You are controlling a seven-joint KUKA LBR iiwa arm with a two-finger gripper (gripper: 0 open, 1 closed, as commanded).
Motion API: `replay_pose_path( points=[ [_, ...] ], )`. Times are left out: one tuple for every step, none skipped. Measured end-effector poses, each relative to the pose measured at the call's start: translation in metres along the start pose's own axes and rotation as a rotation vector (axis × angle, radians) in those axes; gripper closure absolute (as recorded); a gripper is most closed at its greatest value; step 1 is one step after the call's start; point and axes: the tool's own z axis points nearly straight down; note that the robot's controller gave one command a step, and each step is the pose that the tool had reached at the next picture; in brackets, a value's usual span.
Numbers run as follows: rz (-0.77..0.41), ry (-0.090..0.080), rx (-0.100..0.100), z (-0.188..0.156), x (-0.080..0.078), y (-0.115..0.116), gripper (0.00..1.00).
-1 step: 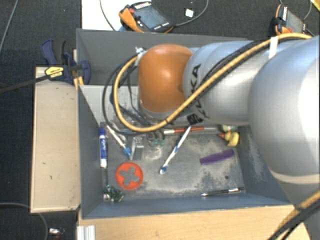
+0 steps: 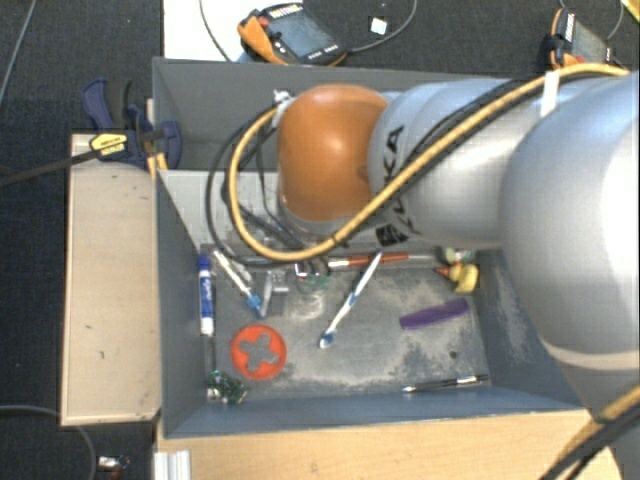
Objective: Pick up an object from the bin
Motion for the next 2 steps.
replay_pose_path(
  points=[
    [-0.073,0.003,-0.001,0.086,0.064,0.016,0.00],
    [0.086,-0.019,-0.007,0.018,0.083,0.027,0.00]
  ],
)
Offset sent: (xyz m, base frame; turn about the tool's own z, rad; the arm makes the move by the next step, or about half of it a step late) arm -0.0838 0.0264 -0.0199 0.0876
